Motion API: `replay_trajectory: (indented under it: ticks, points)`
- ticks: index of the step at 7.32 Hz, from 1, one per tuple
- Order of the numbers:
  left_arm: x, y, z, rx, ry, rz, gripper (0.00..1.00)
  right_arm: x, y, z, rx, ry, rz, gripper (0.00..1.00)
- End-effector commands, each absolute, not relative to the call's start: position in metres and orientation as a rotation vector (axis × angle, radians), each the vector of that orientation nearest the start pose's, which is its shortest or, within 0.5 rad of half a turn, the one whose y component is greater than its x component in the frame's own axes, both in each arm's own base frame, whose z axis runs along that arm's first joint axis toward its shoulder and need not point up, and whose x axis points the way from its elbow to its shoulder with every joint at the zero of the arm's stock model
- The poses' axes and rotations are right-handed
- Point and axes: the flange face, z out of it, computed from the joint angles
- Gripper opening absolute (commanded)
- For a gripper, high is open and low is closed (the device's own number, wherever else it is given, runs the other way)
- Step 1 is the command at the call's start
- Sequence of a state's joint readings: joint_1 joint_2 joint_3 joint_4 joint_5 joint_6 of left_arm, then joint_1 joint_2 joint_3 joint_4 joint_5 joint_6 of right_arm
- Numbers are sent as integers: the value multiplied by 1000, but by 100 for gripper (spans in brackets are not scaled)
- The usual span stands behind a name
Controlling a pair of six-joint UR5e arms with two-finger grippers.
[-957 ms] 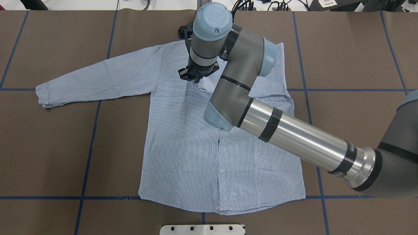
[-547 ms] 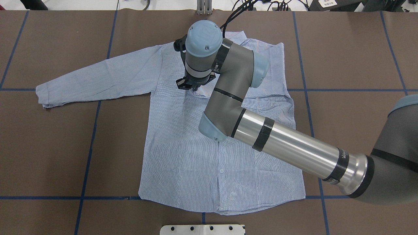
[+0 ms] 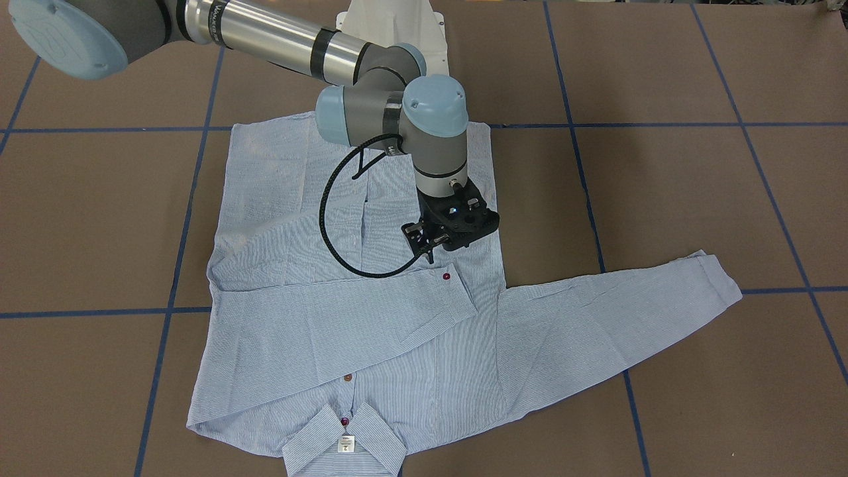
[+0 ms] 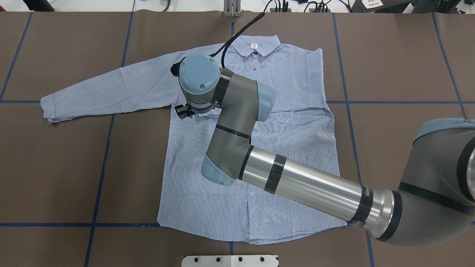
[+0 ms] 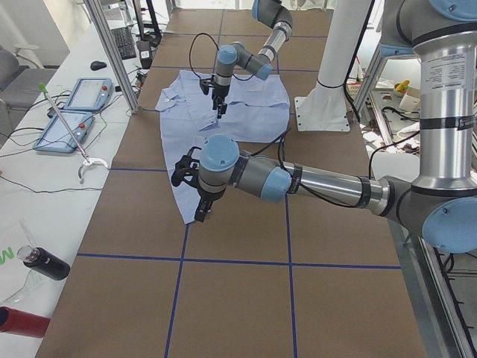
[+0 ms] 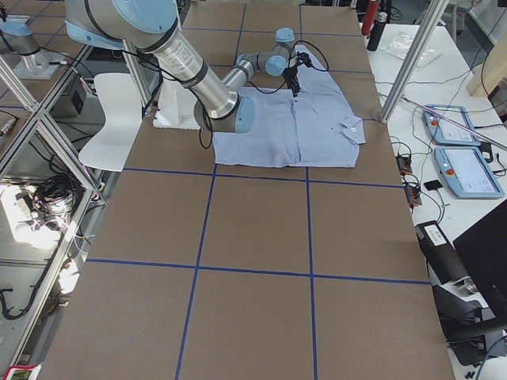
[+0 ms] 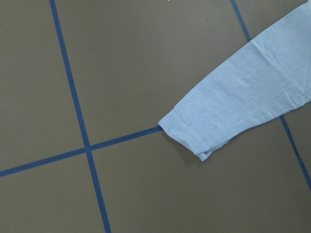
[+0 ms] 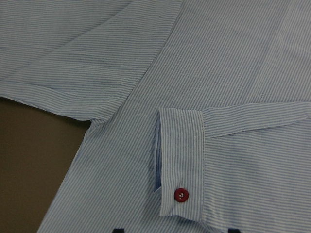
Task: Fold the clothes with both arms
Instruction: 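Lay the sleeve across the chest and release it with the right gripper, then press the right gripper on the shoulder while the left gripper reaches the other cuff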
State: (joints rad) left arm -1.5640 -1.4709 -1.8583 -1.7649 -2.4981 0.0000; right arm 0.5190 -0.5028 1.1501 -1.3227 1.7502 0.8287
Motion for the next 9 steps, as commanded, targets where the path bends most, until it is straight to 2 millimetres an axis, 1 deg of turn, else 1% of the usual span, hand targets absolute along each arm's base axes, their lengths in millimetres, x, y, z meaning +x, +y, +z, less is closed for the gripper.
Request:
replay_trajectory:
  ticks: [1, 2, 3, 4, 5, 6, 7, 8, 9]
  points:
    - [-47, -464, 522, 339, 918, 127, 100, -618, -542, 116, 307, -834, -258, 99]
    - [-42, -466, 518, 319, 919, 89, 100, -574, -563, 115, 218, -846, -232, 99]
    - [-26, -470, 515, 290, 895, 47, 100, -528, -574, 124, 163, -843, -196, 99]
    - [-1, -476, 508, 300, 882, -22, 100, -495, -581, 137, 128, -808, -153, 99]
    - [35, -480, 507, 300, 873, -89, 100, -462, -591, 152, 94, -777, -114, 99]
    - [67, -489, 512, 301, 852, -149, 100, -429, -603, 166, 61, -774, -100, 100]
    - [105, -509, 522, 302, 839, -199, 99, -388, -607, 195, 63, -778, -147, 100]
    - [131, -529, 545, 323, 810, -259, 98, -349, -609, 226, 74, -770, -196, 100]
    - [134, -538, 580, 341, 815, -309, 96, -326, -613, 246, 78, -761, -219, 100]
